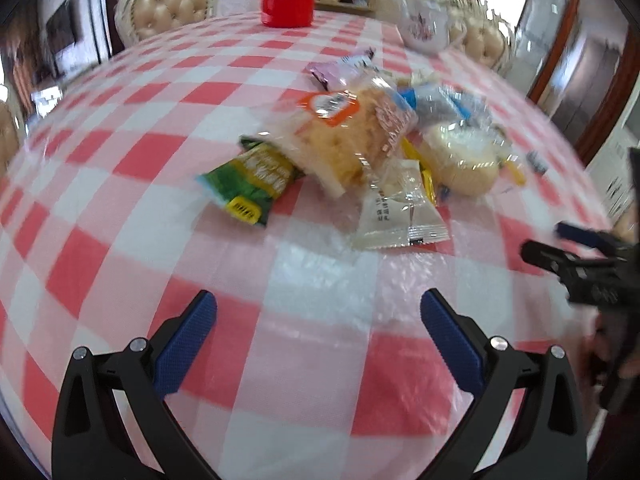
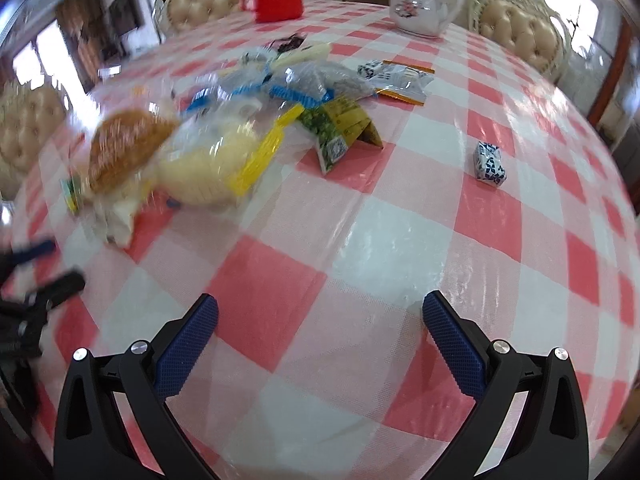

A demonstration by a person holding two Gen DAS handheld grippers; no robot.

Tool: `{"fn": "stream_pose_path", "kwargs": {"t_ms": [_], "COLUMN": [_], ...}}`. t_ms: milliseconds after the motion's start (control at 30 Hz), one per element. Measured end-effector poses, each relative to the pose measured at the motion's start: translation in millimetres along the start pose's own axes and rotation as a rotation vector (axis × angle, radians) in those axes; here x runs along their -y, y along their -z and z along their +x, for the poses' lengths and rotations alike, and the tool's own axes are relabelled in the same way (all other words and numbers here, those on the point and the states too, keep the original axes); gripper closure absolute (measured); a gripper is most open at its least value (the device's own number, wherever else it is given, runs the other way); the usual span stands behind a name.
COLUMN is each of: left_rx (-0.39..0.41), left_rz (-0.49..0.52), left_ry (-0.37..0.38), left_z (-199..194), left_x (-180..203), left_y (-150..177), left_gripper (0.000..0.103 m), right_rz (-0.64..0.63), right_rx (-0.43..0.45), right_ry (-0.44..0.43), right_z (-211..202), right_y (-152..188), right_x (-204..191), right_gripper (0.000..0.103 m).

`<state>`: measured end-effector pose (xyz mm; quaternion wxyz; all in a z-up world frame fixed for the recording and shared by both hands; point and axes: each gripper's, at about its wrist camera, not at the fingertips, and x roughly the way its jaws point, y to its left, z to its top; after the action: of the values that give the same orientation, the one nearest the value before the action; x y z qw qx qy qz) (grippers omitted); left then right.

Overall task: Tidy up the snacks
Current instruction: 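Grasp the round bun in the yellow-taped clear bag with the right gripper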

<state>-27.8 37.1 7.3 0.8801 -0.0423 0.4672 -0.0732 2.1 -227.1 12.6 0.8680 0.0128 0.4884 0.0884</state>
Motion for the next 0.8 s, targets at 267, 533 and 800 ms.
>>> {"fn": "stream_pose_path", "kwargs": {"t_ms": [267,533,800], "left_rx": [0.091,0.143,0.12], "left_rz": [-0.039,0.027,0.153], "left_ry": [-0.027,-0.068,-0.053], "left_z": [-30.1,-41.9,-22.0], "left_x": [-17.6,-1.8,31.0], "left_y": [14.0,-4.3,-36.2], "left_gripper": [0.001,0.001,0.001], "right_rz": [0.111,0.073,0.118], "right_rx": [0.027,0.021,0.163], "right_ry": [-0.19,-0.056,-0.122], "right_z": [11.4,39.9,-5.0], "right_y": [-49.5,-63.6,-25.4], "right_x": [-33.5,-61.6,-18.2], "right_gripper": [0.004,0.017,0.037]}}
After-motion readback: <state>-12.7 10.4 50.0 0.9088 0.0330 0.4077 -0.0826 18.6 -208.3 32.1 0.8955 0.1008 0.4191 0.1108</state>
